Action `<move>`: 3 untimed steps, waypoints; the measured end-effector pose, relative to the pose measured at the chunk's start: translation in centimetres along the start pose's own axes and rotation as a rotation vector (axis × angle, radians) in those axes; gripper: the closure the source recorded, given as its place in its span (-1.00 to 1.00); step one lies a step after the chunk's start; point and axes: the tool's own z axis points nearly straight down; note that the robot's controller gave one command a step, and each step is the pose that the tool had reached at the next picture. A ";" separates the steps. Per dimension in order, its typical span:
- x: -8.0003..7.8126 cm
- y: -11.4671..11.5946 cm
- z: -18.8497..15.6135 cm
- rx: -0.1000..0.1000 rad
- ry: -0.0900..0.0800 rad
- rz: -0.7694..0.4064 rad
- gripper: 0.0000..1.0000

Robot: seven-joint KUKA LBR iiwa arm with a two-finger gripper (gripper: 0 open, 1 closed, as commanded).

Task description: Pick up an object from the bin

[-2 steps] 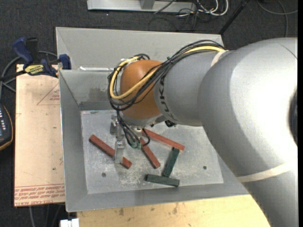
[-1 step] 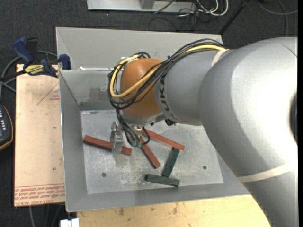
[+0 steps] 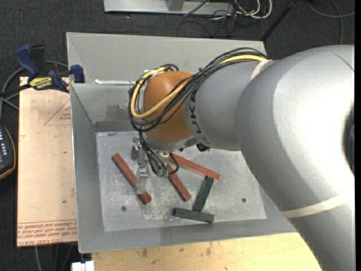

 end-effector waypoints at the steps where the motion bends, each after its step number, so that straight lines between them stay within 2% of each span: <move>1: 0.0 -4.2 -0.2 0.002 0.002 0.099 -1.00; 2: -2.8 -14.3 -1.0 0.006 0.000 0.219 -1.00; 3: -6.1 -22.9 -0.4 0.006 -0.001 0.043 -1.00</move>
Offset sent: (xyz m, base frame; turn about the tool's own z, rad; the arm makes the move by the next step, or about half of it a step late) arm -0.0039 -0.0412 0.0013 0.0978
